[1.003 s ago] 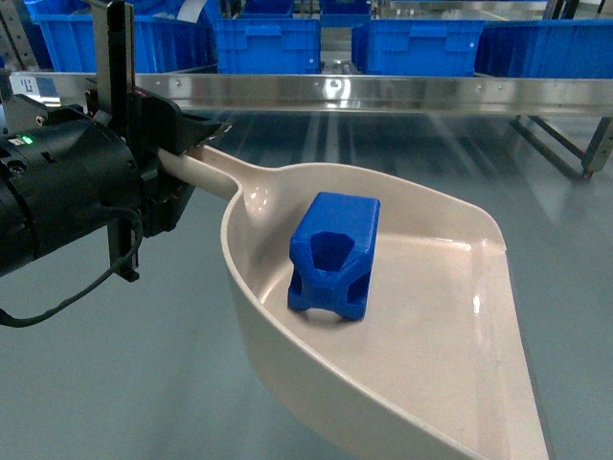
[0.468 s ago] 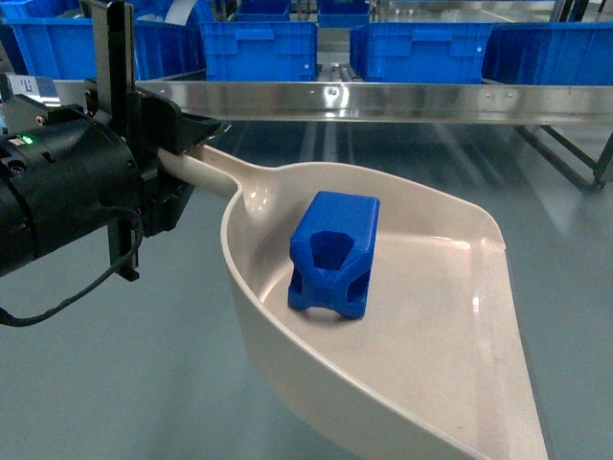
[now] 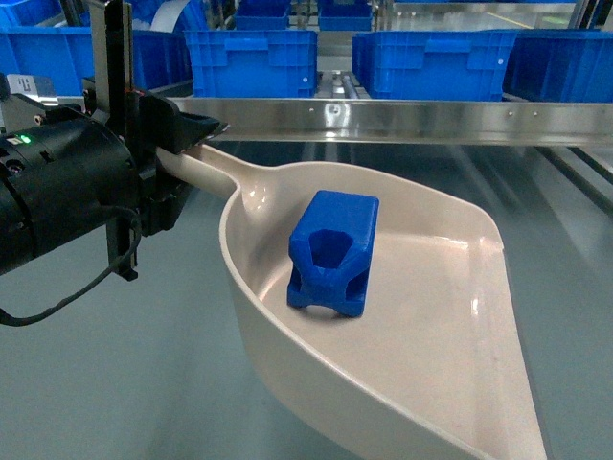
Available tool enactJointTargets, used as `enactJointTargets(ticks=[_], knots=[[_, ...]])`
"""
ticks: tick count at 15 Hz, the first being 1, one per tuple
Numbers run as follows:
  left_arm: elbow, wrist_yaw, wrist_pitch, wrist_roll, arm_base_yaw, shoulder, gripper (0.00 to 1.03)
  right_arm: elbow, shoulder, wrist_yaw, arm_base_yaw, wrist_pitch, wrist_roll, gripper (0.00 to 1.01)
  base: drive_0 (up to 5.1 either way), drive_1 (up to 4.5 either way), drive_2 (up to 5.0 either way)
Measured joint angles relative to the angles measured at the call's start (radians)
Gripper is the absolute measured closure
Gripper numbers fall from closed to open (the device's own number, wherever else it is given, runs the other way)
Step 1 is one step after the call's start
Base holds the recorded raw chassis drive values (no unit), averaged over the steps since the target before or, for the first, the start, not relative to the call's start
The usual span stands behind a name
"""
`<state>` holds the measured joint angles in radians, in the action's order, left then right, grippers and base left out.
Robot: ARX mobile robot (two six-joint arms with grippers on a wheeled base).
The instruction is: Place part in tray to right shelf
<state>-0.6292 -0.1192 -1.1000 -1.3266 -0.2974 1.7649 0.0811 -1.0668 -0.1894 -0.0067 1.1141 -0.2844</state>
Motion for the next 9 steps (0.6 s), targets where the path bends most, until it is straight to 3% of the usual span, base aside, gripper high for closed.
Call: enactJointTargets(ticks=[9], knots=[[0.0,-0.002,0.0,0.0,0.0,0.0,0.91,0.0,0.002,0.0,0.0,0.0,0.0,0.03,0.0,4.24,-4.1]])
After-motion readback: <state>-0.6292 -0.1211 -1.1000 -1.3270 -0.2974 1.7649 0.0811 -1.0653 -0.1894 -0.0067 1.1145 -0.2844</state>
